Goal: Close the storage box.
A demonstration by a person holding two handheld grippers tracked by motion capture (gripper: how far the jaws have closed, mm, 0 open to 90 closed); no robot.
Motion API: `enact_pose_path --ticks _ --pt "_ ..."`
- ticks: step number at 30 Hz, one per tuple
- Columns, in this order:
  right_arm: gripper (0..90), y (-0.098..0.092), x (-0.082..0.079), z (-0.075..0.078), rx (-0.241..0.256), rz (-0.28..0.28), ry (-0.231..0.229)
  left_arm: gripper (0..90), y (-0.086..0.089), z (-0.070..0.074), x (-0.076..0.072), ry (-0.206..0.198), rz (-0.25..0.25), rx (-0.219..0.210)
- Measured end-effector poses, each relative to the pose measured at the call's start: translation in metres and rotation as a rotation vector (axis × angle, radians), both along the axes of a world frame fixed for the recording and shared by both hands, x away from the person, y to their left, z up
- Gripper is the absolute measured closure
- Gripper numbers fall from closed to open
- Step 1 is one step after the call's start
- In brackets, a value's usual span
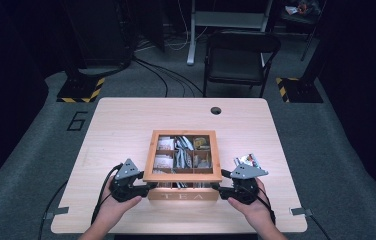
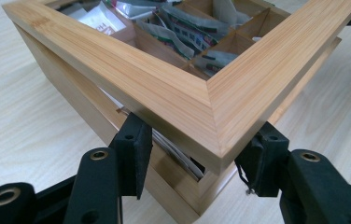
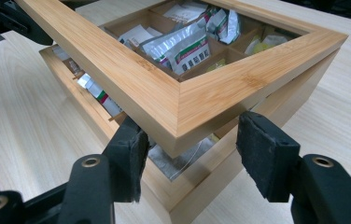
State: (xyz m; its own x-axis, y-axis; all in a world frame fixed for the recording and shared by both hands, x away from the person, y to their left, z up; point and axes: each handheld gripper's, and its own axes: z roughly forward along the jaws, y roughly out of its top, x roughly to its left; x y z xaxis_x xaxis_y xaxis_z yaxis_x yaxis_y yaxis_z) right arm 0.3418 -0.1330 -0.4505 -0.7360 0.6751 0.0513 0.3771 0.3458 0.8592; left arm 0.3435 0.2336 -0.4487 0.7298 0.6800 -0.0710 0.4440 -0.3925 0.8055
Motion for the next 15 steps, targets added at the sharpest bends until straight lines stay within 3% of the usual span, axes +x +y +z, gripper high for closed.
enact_pose_path --ticks 6,15 --pt "43.1 0.001 -0.002 -0.009 -0.017 0.004 0.01 49.4 0.001 -0.008 -0.003 0.021 -0.007 0.004" --pt "44.3 0.001 -0.004 -0.012 -0.01 0.012 0.023 48.9 0.002 -0.009 -0.007 0.018 0.002 -0.002"
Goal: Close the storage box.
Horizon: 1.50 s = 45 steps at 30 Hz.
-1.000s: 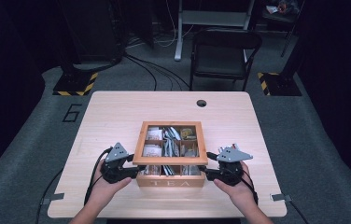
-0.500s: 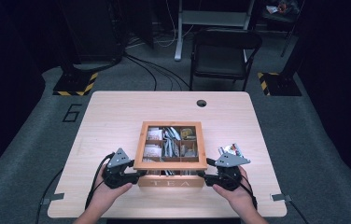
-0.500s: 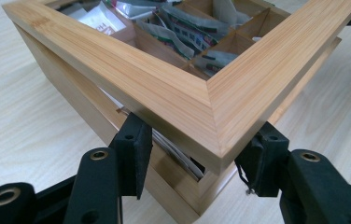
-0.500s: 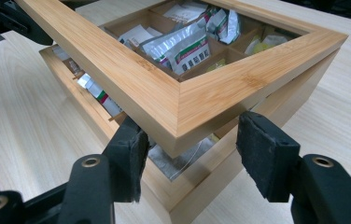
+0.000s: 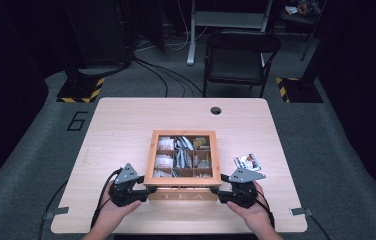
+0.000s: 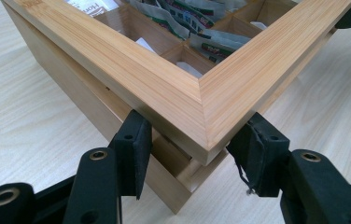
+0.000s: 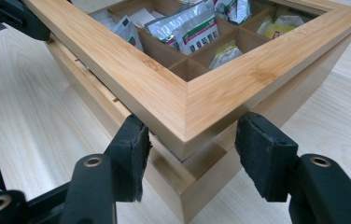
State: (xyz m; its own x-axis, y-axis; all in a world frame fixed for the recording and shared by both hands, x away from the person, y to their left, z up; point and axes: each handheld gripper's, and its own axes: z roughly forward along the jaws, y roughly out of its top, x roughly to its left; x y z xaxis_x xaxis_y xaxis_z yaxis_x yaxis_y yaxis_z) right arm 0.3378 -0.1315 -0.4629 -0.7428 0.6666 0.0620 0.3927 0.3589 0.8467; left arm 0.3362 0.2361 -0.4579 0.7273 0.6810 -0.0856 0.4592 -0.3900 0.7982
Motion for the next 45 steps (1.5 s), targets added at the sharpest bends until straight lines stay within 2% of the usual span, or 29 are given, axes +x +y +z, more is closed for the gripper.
enact_pose_path --ticks 4,12,15,27,28,29,34,40,45 --pt "44.3 0.0 -0.002 0.001 0.003 -0.004 0.008 48.9 0.0 0.0 -0.001 -0.002 0.01 -0.006" --pt "44.4 -0.004 -0.004 0.003 0.008 0.002 0.031 48.9 0.003 0.001 -0.005 0.024 0.015 -0.012" --pt "44.5 -0.005 -0.006 0.002 0.006 0.009 0.053 48.8 0.004 0.001 -0.006 0.045 0.013 -0.012" --pt "44.7 -0.006 -0.01 0.003 0.005 0.004 0.072 48.7 0.005 0.002 -0.01 0.057 0.024 -0.005" --pt "45.4 -0.009 -0.012 0.004 0.032 -0.003 0.069 46.5 0.008 0.0 -0.011 0.058 0.031 -0.004" --pt "45.3 -0.012 -0.013 0.007 0.043 -0.003 0.065 46.4 0.011 0.001 -0.012 0.06 0.026 -0.03" --pt "45.3 -0.019 -0.012 0.01 0.059 -0.031 0.062 46.1 0.013 0.009 -0.011 0.036 0.033 -0.05" --pt "44.5 -0.019 -0.009 0.012 0.061 -0.037 0.053 45.5 0.013 0.012 -0.006 0.038 0.034 -0.051" --pt "43.5 -0.022 -0.003 0.016 0.054 -0.053 0.042 44.4 0.016 0.019 0.0 0.018 0.06 -0.053"
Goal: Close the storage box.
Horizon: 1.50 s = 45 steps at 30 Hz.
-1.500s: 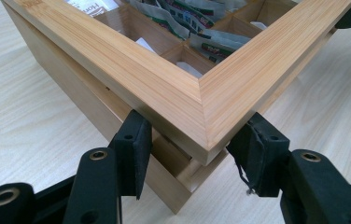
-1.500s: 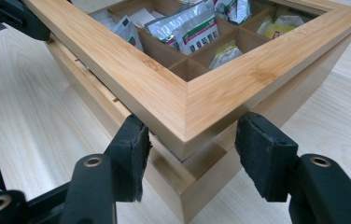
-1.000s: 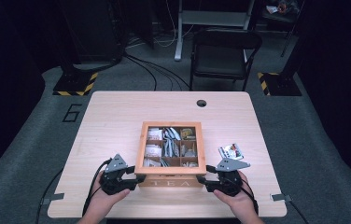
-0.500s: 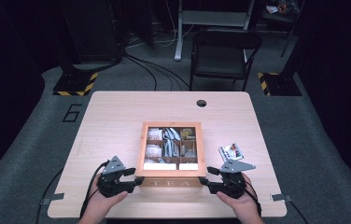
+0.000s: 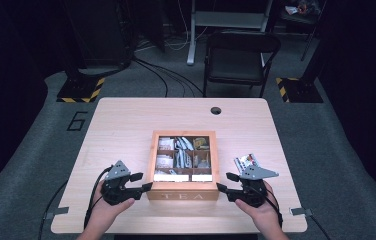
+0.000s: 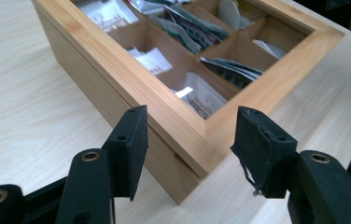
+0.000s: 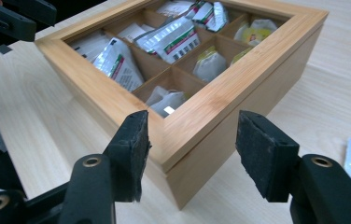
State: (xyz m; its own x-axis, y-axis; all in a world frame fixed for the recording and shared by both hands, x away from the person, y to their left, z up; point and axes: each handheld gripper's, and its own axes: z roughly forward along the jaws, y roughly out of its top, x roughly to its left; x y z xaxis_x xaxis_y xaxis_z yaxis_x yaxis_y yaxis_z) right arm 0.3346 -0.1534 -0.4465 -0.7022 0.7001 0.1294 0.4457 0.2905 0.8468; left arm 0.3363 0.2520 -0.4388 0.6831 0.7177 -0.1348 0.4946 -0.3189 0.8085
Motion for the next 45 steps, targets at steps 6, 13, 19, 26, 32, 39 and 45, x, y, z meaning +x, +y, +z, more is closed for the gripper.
enact_pose_path --ticks 6,13,19,26,32,39,45 --pt "43.0 -0.003 0.011 0.006 -0.01 -0.023 -0.017 43.8 0.004 0.005 0.016 0.001 0.038 0.007" --pt "42.2 -0.006 0.027 0.017 -0.006 -0.058 -0.03 43.8 0.003 0.01 0.033 0.003 0.06 -0.004" --pt "42.0 -0.009 0.039 0.02 0.007 -0.085 -0.03 43.5 0.005 0.012 0.044 0.011 0.074 -0.006" --pt "41.6 -0.015 0.048 0.014 0.018 -0.133 -0.016 43.1 0.016 0.01 0.054 0.026 0.129 -0.051" --pt "41.6 -0.021 0.052 0.005 0.014 -0.16 -0.004 43.1 0.026 0.006 0.055 0.025 0.164 -0.064" --pt "41.4 -0.028 0.056 -0.006 -0.003 -0.189 0.005 42.9 0.036 -0.003 0.055 0.038 0.197 -0.056" --pt "41.4 -0.031 0.058 -0.014 -0.029 -0.198 0.003 42.8 0.043 -0.011 0.057 0.039 0.218 -0.043"
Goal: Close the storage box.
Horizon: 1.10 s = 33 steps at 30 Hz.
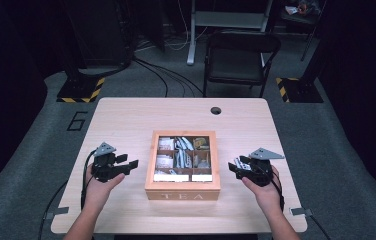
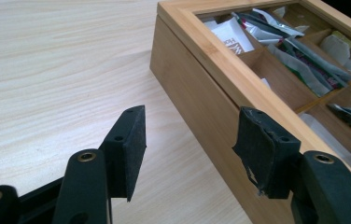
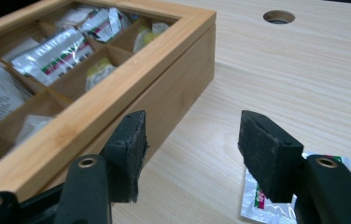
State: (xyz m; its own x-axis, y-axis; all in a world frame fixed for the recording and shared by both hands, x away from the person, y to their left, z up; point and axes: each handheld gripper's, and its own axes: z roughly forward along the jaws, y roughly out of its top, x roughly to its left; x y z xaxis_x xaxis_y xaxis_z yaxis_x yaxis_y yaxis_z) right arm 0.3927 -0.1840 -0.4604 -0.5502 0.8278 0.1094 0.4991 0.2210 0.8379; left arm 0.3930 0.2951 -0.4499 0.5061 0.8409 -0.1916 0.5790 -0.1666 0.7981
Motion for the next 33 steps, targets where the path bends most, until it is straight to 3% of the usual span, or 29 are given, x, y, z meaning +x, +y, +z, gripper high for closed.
enact_pose_path --ticks 9,15,33 --pt "41.4 -0.001 0.003 -0.014 -0.049 -0.004 -0.001 42.6 0.004 -0.01 0.001 0.011 0.01 0.018" --pt "41.7 -0.001 0.004 -0.026 -0.094 0.0 0.028 42.6 0.005 -0.017 0.0 0.004 0.016 0.02" --pt "40.6 0.0 0.004 -0.041 -0.136 0.015 0.047 41.9 0.008 -0.036 0.008 0.048 0.039 0.04"
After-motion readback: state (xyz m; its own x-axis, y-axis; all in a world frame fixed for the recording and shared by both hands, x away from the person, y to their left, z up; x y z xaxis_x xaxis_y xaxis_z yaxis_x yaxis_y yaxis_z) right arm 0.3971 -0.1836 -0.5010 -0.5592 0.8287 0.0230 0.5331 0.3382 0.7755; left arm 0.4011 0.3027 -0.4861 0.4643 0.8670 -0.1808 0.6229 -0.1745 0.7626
